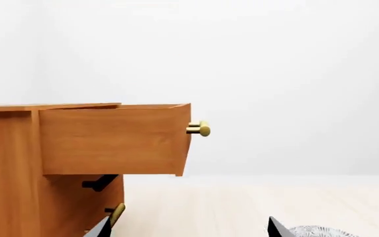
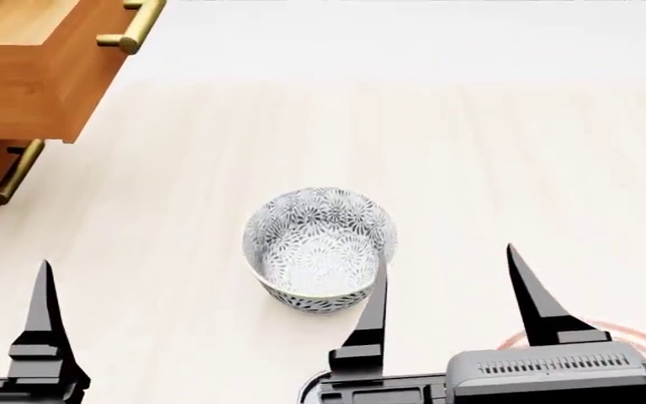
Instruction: Put the ketchup in the top drawer of the cabinet.
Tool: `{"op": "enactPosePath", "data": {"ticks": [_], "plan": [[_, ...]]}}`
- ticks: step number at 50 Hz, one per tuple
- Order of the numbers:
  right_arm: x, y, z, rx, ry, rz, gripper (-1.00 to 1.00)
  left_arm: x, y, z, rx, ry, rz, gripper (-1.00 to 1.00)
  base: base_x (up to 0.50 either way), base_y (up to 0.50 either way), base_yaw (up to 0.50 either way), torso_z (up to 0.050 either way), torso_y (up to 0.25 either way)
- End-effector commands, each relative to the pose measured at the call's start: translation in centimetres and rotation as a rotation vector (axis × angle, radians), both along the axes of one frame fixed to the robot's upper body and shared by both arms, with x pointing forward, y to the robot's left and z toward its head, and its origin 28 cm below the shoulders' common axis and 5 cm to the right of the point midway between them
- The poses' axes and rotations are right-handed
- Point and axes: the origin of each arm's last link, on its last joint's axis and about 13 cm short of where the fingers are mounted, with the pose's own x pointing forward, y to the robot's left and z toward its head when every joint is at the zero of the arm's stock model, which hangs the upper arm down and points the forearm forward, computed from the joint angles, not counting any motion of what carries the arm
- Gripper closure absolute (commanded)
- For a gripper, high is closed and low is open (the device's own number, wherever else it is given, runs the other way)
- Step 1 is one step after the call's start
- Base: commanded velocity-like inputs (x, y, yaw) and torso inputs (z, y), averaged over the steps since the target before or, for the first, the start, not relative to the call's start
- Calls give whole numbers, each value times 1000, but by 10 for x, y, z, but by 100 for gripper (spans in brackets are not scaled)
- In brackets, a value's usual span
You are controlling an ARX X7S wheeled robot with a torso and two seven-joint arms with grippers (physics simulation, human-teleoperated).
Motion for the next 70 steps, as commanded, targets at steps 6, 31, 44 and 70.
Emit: {"op": "enactPosePath", "data": {"ticks": [6,31,44,70], "plan": [[0,1,-1,0,4,3,-100,0,0,0,-7,2,-2,-100,500,0,0,0,0],[3,-1,-2,8,8,-10,-100,1,1,-2,-6,10,1,-100,177,200,0,0,1],[4,0,-5,4,11,-8,-100,3,1,-3,-3,12,0,-100,0,500,0,0,0],[2,1,-6,-2,16,-3,-100,0,1,-3,2,11,3,-100,0,378,0,0,0]]}}
